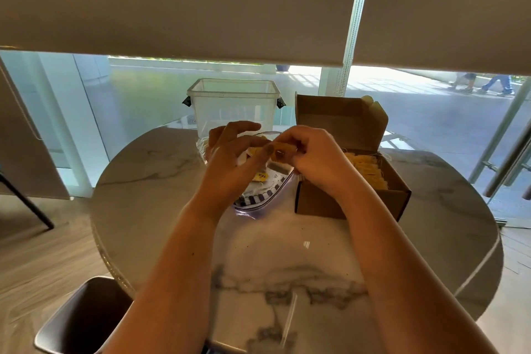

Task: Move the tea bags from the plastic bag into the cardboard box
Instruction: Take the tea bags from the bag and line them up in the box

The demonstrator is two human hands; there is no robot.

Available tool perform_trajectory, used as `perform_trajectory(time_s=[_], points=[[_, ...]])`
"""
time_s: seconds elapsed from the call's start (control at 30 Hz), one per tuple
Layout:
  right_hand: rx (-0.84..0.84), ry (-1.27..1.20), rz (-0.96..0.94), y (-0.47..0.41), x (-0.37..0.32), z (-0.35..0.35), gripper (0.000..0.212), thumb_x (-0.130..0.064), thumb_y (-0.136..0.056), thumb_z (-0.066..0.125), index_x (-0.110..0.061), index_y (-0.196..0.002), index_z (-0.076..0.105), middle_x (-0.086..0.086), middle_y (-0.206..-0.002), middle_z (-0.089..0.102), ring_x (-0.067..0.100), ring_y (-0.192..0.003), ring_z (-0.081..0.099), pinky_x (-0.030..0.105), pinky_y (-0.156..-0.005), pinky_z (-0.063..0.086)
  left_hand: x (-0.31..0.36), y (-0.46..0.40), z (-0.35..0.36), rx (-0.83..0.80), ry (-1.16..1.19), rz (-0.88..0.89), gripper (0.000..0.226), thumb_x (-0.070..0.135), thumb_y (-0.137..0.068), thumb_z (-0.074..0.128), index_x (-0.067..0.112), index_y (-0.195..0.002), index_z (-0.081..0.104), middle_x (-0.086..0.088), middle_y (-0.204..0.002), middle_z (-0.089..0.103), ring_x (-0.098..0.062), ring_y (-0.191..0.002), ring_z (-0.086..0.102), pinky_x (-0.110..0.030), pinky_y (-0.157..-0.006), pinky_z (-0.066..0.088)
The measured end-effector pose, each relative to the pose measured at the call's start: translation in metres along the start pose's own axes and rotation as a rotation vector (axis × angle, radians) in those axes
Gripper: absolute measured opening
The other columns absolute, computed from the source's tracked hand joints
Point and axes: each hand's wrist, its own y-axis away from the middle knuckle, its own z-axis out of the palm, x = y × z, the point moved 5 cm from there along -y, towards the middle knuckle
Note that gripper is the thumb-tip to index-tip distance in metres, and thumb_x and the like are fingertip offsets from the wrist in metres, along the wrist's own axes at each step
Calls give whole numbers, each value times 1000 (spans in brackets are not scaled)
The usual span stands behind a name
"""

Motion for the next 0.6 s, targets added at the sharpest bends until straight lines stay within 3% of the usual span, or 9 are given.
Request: perform_trajectory(time_s=[0.1,0.17,0.3,0.43,0.6], points=[[94,-139,52,0,3,-8,21,-14,-81,71,-20,-98,60,-2,-75,62,8,-60,58,10,-52,47,3,1,4,-56,-39,-30,9,25,-84,67,18,-88,71,6,-128,52,24,-96,29,11,-79,20],[118,-234,100,2,5,-10,20,-14,-80,72,-19,-96,61,1,-77,63,7,-56,57,10,-47,46,2,0,4,-54,-44,-39,3,22,-84,67,20,-83,70,8,-128,52,17,-101,30,9,-81,18],[35,-483,209,5,8,-11,15,-4,-78,70,-10,-91,66,2,-76,66,4,-52,62,13,-50,51,-1,-2,3,-26,-31,-51,5,24,-85,66,25,-81,69,15,-125,50,-6,-118,31,-25,-99,30],[-5,-599,302,7,16,-15,10,1,-79,65,-8,-85,66,6,-75,67,9,-55,66,16,-53,54,2,0,4,-45,11,-36,7,27,-82,68,33,-80,67,17,-122,51,-6,-118,31,-27,-96,33],[141,-642,351,6,35,-41,12,-5,-85,60,-4,-97,62,8,-75,67,10,-53,65,22,-54,56,-5,-2,3,-21,18,-75,15,26,-86,65,27,-100,71,16,-120,53,-10,-120,36,-45,-103,34]])
